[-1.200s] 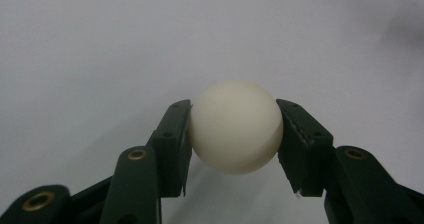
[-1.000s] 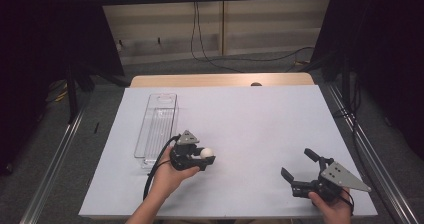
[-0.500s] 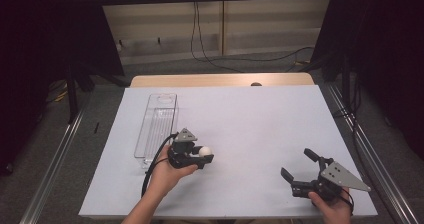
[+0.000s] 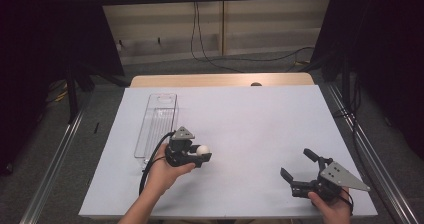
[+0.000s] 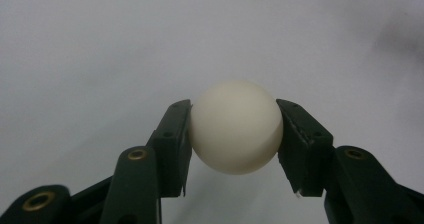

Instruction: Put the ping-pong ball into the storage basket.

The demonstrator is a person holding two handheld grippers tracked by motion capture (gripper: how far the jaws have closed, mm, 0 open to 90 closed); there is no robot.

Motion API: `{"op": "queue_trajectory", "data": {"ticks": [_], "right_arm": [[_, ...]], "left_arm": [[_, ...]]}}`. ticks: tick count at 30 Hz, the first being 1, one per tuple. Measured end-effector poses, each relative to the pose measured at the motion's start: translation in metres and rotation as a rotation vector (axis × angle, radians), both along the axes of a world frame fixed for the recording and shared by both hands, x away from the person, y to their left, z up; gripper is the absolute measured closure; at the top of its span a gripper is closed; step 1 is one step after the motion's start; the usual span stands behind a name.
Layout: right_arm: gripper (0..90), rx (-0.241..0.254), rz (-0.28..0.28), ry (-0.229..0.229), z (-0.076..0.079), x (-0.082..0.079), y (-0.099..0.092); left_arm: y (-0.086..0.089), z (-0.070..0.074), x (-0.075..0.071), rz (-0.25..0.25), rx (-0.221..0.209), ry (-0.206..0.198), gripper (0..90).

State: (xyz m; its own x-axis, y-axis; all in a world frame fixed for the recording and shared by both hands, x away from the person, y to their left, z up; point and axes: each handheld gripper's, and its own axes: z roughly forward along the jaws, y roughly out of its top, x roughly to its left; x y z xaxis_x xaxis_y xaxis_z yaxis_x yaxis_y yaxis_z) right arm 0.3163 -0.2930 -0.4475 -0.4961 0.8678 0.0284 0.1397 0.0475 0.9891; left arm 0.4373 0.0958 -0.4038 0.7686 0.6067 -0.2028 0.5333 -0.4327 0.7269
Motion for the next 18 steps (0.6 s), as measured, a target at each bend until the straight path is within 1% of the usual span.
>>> {"op": "queue_trajectory", "data": {"ticks": [1,2,3,5,7,9,10,11,12,13,18], "right_arm": [[0.4,0.0,0.0,0.001,0.0,0.0,0.0],[0.4,0.0,0.002,0.001,-0.0001,0.0,0.0],[0.4,0.0,0.003,0.002,0.0,-0.0001,0.0],[0.4,0.001,0.001,0.003,0.0,-0.0001,0.0003],[0.4,0.0,0.002,0.001,0.0,-0.0001,0.0],[0.4,0.002,0.0,0.004,-0.0001,0.0,0.0001],[0.5,0.002,0.0,0.004,-0.0001,0.0001,0.0001],[0.5,0.0,0.0,0.002,-0.0002,0.0001,0.0],[0.4,0.0,0.001,0.002,-0.0002,0.0001,0.0],[0.4,0.001,0.0,0.003,-0.0001,0.0,0.0001],[0.4,0.001,-0.001,0.001,-0.0001,0.0002,-0.0004]], "left_arm": [[0.0004,0.0005,0.0002,-0.002,0.006,-0.001,51.1],[0.0008,0.0007,0.0005,-0.008,0.003,0.003,51.1],[0.0008,0.0013,0.0005,-0.003,0.008,0.001,51.1],[0.0012,0.0016,0.001,-0.003,-0.003,0.0,51.1],[0.0021,0.0029,0.0012,-0.006,0.009,0.005,51.1],[0.0026,0.0036,0.0013,-0.001,0.009,0.003,51.1],[0.0028,0.0034,0.0014,-0.001,-0.004,0.003,51.1],[0.0032,0.0041,0.0016,-0.002,-0.004,0.004,51.1],[0.0041,0.0045,0.002,-0.006,-0.003,0.007,51.2],[0.0046,0.0051,0.002,0.0,0.008,0.004,51.1],[0.0058,0.0059,0.0024,-0.001,0.008,0.005,51.2]]}}
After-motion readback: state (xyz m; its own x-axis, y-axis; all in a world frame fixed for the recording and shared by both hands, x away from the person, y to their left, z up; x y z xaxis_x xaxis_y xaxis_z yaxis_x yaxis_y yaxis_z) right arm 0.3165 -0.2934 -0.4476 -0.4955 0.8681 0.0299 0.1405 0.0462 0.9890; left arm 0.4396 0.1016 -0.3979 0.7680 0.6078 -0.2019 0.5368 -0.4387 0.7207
